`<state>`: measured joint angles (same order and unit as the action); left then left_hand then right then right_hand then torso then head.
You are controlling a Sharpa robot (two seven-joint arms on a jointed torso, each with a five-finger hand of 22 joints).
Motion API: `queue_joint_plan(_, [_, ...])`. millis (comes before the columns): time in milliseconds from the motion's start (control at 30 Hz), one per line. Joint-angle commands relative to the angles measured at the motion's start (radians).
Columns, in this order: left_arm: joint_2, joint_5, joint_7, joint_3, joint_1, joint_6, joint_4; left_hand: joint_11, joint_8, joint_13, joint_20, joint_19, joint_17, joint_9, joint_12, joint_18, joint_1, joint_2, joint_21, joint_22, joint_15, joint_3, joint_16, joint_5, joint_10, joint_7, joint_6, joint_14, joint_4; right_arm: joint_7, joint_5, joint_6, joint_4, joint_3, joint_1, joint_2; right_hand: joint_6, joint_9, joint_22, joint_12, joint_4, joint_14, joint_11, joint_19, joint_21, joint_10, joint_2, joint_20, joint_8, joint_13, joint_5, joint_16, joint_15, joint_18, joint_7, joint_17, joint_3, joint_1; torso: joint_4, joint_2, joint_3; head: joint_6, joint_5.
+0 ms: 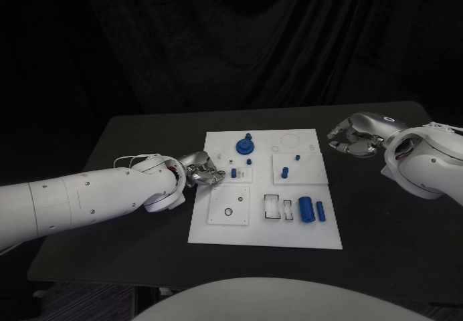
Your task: Assemble the parts on the task board
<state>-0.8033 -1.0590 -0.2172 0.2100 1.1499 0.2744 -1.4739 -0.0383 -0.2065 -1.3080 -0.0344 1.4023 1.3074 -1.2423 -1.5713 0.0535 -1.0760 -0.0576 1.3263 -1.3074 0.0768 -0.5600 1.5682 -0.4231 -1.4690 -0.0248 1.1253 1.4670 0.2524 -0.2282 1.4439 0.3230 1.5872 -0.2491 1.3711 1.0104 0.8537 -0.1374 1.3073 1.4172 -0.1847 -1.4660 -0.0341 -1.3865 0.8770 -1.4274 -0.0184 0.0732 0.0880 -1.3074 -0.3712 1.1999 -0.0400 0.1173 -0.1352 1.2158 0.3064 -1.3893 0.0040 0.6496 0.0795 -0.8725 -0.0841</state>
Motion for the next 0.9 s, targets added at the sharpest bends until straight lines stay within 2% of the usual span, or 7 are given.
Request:
queue_joint_plan(33, [0.001, 0.009, -0.018, 0.003, -0.003, -0.025, 0.0, -0.003, -0.002, -0.261, -0.001, -0.006, 0.263, 0.0, 0.003, 0.009, -0.007, -0.005, -0.006, -0.18, 0.002, 0.005, 0.003, 0.001, -0.1, 0.006, -0.004, 0.104, -0.002, -0.016, 0.003, -0.005, 0.001, 0.001, -0.003, 0.001, -0.005, 0.001, 0.042, -0.003, -0.002, -0.014, 0.001, 0.007, -0.003, 0.006, -0.005, -0.004, -0.002, -0.104, -0.006, -0.006, 0.002, 0.006, 0.0, -0.002, 0.005, 0.003, -0.001, -0.001, -0.0007, 0.0, -0.002])
queue_joint_plan(67, [0.002, 0.009, -0.018, 0.003, -0.003, -0.023, 0.0, -0.001, 0.003, -0.26, -0.002, -0.008, 0.263, 0.002, 0.006, 0.009, -0.003, -0.008, -0.009, -0.179, 0.0, 0.019, 0.003, 0.022, -0.098, 0.004, -0.01, 0.104, 0.002, -0.016, 0.003, -0.005, 0.0, 0.001, -0.004, 0.001, -0.005, 0.001, 0.042, -0.003, -0.002, -0.014, 0.001, 0.007, -0.003, 0.006, -0.005, -0.004, -0.002, -0.104, -0.006, -0.006, 0.002, 0.006, 0.0, -0.002, 0.005, 0.003, -0.0009, -0.001, -0.0007, 0.0, -0.002])
queue_joint_plan(167, [0.002, 0.009, -0.017, 0.003, -0.003, -0.019, 0.001, 0.003, 0.013, -0.258, -0.005, -0.011, 0.263, 0.007, 0.009, 0.01, 0.007, -0.008, -0.011, -0.179, -0.003, 0.05, 0.003, 0.056, -0.096, 0.0, -0.021, 0.104, 0.017, -0.016, 0.003, -0.005, 0.0, 0.001, -0.004, 0.001, -0.005, 0.001, 0.042, -0.003, -0.002, -0.014, 0.001, 0.007, -0.003, 0.006, -0.005, -0.004, -0.002, -0.104, -0.006, -0.006, 0.002, 0.006, 0.0, -0.002, 0.005, 0.003, -0.0009, -0.001, -0.0007, 0.0, -0.002])
queue_joint_plan(300, [0.002, 0.009, -0.018, 0.003, -0.003, -0.011, 0.003, 0.012, 0.034, -0.257, -0.011, -0.012, 0.263, 0.021, 0.011, 0.01, 0.051, 0.001, -0.013, -0.178, -0.01, 0.142, 0.003, 0.18, -0.095, -0.012, -0.042, 0.104, 0.038, -0.016, 0.003, -0.005, 0.0, 0.001, -0.005, 0.001, -0.005, 0.001, 0.042, -0.003, -0.002, -0.014, 0.001, 0.007, -0.003, 0.006, -0.005, -0.004, -0.002, -0.104, -0.006, -0.006, 0.002, 0.006, 0.0, -0.002, 0.005, 0.003, -0.0003, -0.001, -0.0008, 0.0, -0.002])
queue_joint_plan(367, [0.003, 0.009, -0.021, 0.003, -0.003, -0.01, 0.004, 0.014, 0.039, -0.257, -0.013, -0.011, 0.263, 0.025, 0.011, 0.01, 0.063, 0.006, -0.013, -0.178, -0.013, 0.166, 0.003, 0.198, -0.094, -0.014, -0.047, 0.104, 0.038, -0.016, 0.003, -0.005, 0.0, 0.001, -0.005, 0.001, -0.005, 0.001, 0.042, -0.003, -0.002, -0.014, 0.001, 0.007, -0.003, 0.006, -0.005, -0.004, -0.002, -0.104, -0.006, -0.006, 0.002, 0.006, 0.0, -0.002, 0.005, 0.003, -0.0002, 0.0, -0.0007, 0.0, -0.001])
queue_joint_plan(533, [0.003, -0.004, -0.037, 0.003, -0.003, -0.013, 0.007, 0.018, 0.046, -0.258, -0.017, -0.01, 0.263, 0.032, 0.009, 0.01, 0.093, 0.016, -0.011, -0.179, -0.016, 0.229, 0.003, 0.22, -0.096, -0.018, -0.053, 0.104, 0.04, -0.016, 0.003, -0.005, 0.0, 0.001, -0.006, 0.001, -0.005, 0.001, 0.042, -0.003, -0.002, -0.014, 0.001, 0.007, -0.003, 0.006, -0.005, -0.004, -0.002, -0.104, -0.006, -0.006, 0.002, 0.006, 0.0, -0.002, 0.005, 0.003, 0.0001, -0.001, -0.0005, 0.0, -0.001])
queue_joint_plan(900, [0.003, -0.013, -0.068, 0.003, -0.004, -0.02, 0.012, 0.018, 0.047, -0.26, -0.018, -0.007, 0.263, 0.032, 0.005, 0.009, 0.106, 0.022, -0.009, -0.18, -0.016, 0.259, 0.003, 0.23, -0.099, -0.018, -0.054, 0.104, 0.04, -0.016, 0.003, -0.007, 0.0, 0.001, -0.007, 0.001, -0.005, 0.001, 0.042, -0.004, -0.002, -0.014, 0.002, 0.007, -0.005, 0.006, -0.005, -0.005, -0.002, -0.104, -0.005, -0.007, 0.0, 0.007, 0.001, -0.002, 0.007, 0.004, -0.0004, 0.0, -0.0006, 0.0, -0.003])
